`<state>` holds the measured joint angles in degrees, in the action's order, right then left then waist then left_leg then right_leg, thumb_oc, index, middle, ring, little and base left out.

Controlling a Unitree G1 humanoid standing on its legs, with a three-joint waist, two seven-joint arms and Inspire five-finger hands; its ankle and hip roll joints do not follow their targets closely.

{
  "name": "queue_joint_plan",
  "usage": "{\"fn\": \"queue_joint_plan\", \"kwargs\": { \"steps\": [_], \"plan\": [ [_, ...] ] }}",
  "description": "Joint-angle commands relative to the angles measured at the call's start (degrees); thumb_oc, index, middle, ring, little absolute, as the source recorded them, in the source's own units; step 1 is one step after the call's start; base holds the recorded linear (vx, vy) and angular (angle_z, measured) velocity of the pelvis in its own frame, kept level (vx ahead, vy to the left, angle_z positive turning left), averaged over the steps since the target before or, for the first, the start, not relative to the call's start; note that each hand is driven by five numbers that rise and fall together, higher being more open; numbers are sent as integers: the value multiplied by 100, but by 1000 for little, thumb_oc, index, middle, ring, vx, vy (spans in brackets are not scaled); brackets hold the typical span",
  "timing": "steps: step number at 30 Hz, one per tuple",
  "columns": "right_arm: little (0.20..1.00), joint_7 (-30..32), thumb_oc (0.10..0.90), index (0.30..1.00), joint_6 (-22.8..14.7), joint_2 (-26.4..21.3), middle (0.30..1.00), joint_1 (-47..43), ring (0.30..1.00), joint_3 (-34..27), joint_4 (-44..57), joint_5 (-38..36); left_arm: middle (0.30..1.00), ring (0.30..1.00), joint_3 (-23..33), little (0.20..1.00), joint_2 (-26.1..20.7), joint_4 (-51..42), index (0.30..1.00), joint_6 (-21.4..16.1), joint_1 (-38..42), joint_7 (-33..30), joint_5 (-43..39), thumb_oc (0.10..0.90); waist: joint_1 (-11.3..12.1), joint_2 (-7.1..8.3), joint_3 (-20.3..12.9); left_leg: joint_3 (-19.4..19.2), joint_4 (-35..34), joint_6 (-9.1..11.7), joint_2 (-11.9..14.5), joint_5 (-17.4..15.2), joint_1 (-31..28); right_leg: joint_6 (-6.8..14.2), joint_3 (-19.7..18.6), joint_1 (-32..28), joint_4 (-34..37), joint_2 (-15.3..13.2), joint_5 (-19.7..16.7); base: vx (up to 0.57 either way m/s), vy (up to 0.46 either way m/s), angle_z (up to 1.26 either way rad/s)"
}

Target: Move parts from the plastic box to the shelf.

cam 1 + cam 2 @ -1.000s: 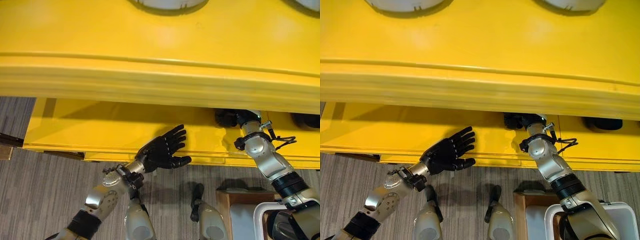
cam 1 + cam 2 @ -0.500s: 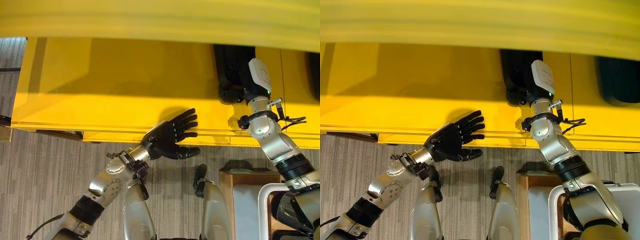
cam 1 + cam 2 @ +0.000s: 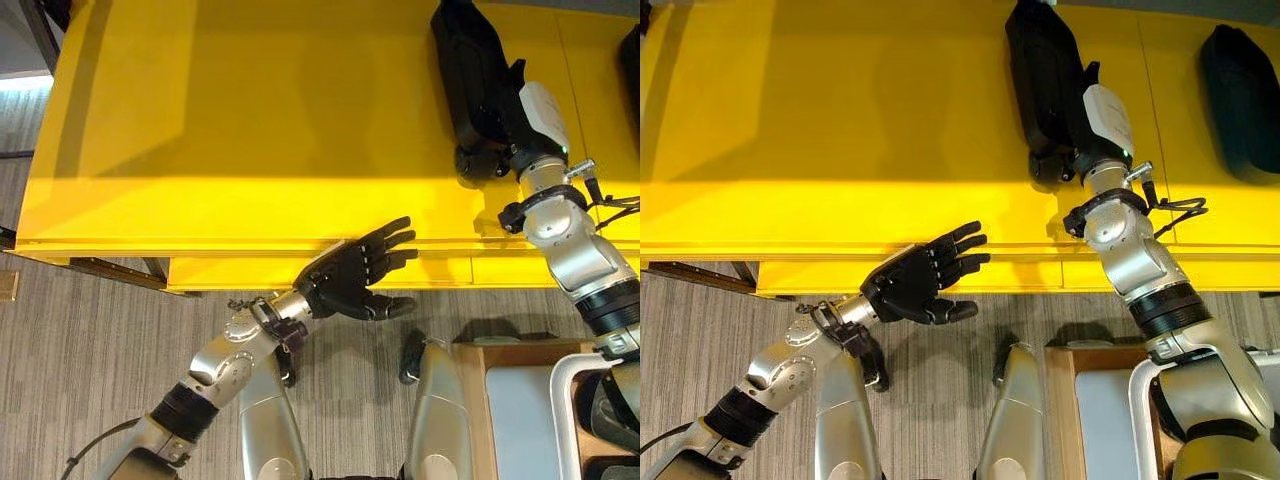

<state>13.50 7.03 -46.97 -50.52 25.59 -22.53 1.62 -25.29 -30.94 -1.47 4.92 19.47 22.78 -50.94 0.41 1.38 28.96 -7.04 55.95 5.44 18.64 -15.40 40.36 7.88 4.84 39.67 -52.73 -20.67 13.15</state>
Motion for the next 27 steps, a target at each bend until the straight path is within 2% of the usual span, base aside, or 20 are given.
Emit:
{"fn": "queue_joint_plan", "kwargs": {
  "steps": [1, 6, 11, 15, 18, 22, 27],
  "plan": [
    [300, -179, 400, 300, -68, 108, 300, -249, 300, -193, -289, -259, 1000, 1000, 100, 1000, 238, -154, 1000, -226, 170, 36, -143, 900, 199, -75, -428, -47, -616, -142, -113, -303, -444, -388, 476, -278, -782, 162, 1050, 40, 10, -11],
    [300, -479, 400, 300, 96, 134, 300, -351, 300, -111, -301, -219, 1000, 1000, 125, 1000, 193, -170, 1000, -188, 128, 80, -184, 900, 215, -98, -403, -26, -715, -120, -130, -252, -532, -338, 435, -336, -699, 184, 997, 27, 3, 0],
    [300, -634, 400, 300, 348, 137, 300, -214, 300, -5, 131, -50, 1000, 1000, 230, 1000, 145, -255, 1000, -203, -40, 117, -165, 900, 200, -122, -347, -71, -876, -117, -108, -172, -635, -304, 402, -404, -645, 223, 995, 8, 0, 0],
    [300, -549, 400, 300, 507, 164, 300, -109, 300, -3, 320, -25, 1000, 1000, 229, 1000, 153, -303, 1000, -206, -80, 107, -141, 900, 183, -123, -327, -103, -959, -106, -102, -139, -707, -299, 415, -471, -617, 248, 1005, 19, -4, -3],
    [300, -529, 400, 300, 635, 163, 300, 75, 300, -83, 670, 133, 1000, 1000, 234, 1000, 157, -355, 1000, -229, -131, 40, -139, 900, 134, -124, -303, -129, -1048, -92, -103, -100, -785, -286, 404, -533, -574, 293, 1003, 0, 0, 0],
    [300, -404, 400, 300, 1016, 136, 300, 653, 300, -302, 1588, 427, 1000, 1000, 325, 1000, 145, -600, 1000, -292, -352, -147, -90, 900, 23, -111, -260, -227, -1262, -96, -93, -24, -916, -247, 388, -632, -411, 354, 945, 9, 8, -2],
    [300, -415, 400, 300, 1109, -19, 300, 1489, 300, -663, 2689, 573, 1000, 1000, 444, 1000, 108, -824, 1000, -326, -674, -288, 34, 900, -104, -91, -217, -338, -1411, -91, -40, 29, -997, -213, 359, -691, -262, 430, 891, 4, 1, -2]
  ]
}}
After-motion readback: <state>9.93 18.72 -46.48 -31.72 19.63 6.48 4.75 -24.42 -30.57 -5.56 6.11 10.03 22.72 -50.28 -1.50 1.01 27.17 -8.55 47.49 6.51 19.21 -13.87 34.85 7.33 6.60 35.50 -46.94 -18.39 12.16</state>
